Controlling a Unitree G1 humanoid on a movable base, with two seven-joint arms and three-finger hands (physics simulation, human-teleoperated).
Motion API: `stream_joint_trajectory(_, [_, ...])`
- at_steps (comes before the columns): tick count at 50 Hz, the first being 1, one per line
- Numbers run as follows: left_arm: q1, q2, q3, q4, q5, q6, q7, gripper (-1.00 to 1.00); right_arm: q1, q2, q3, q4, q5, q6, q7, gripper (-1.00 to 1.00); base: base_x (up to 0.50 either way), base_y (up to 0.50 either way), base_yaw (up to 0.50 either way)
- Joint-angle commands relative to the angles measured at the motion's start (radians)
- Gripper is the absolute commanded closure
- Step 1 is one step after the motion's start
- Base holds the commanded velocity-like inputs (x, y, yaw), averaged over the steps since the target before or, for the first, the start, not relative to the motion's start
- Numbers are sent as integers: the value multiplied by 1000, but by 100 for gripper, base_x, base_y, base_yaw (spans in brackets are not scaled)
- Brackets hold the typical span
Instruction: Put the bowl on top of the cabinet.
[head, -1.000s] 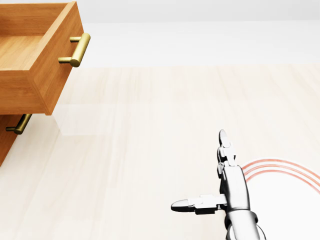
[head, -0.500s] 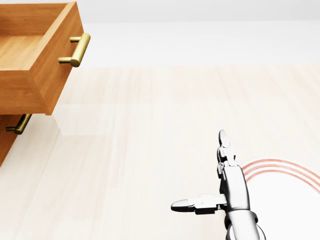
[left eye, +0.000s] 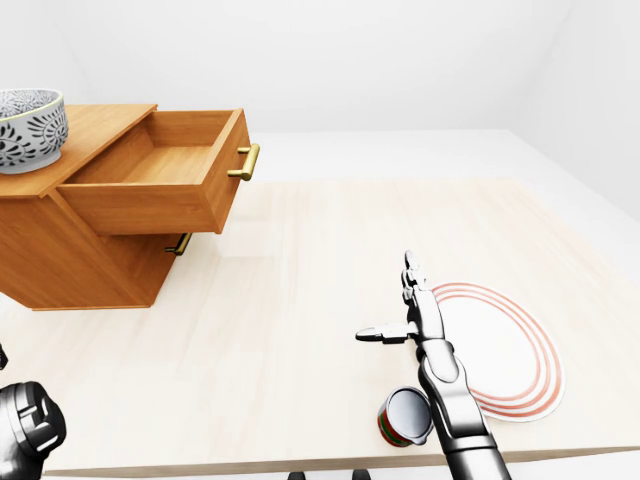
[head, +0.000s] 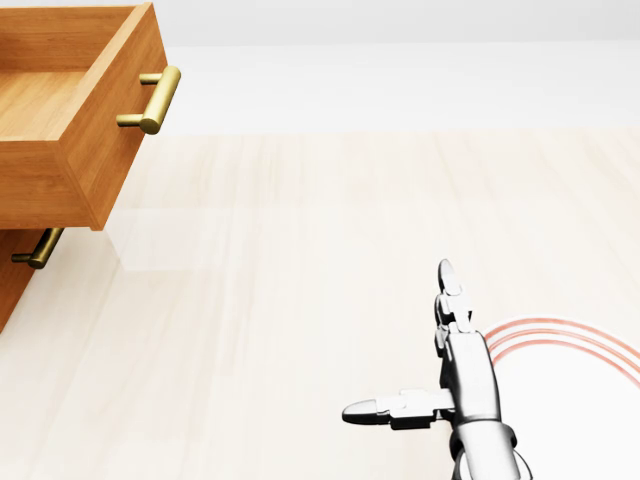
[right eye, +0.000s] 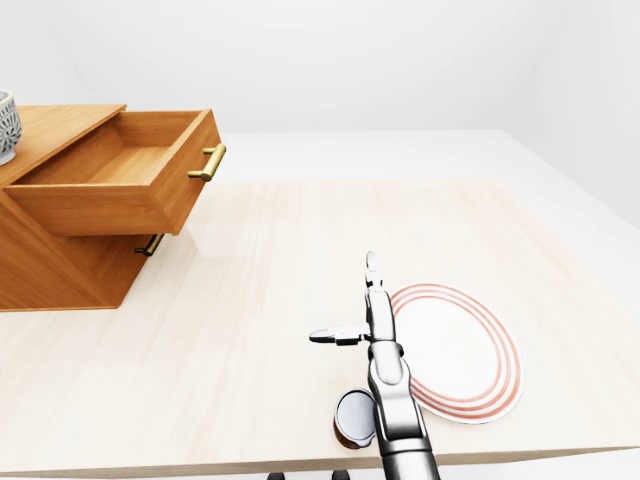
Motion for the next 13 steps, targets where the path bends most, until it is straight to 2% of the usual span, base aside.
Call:
stream_joint_trajectory(1, [126, -27, 85, -364, -119, 0, 0, -100, 5, 0, 1, -9, -1, 2, 0, -100, 0, 0, 0])
stream_joint_trajectory(5, [152, -41, 97, -428, -129, 0, 0, -100, 11, 1, 3, -25, -2, 9, 1, -100, 0, 0, 0])
stream_joint_trajectory(13, [191, -87, 106, -478, -128, 0, 0, -100, 10, 1, 3, -19, -2, 3, 1, -100, 0, 0, 0])
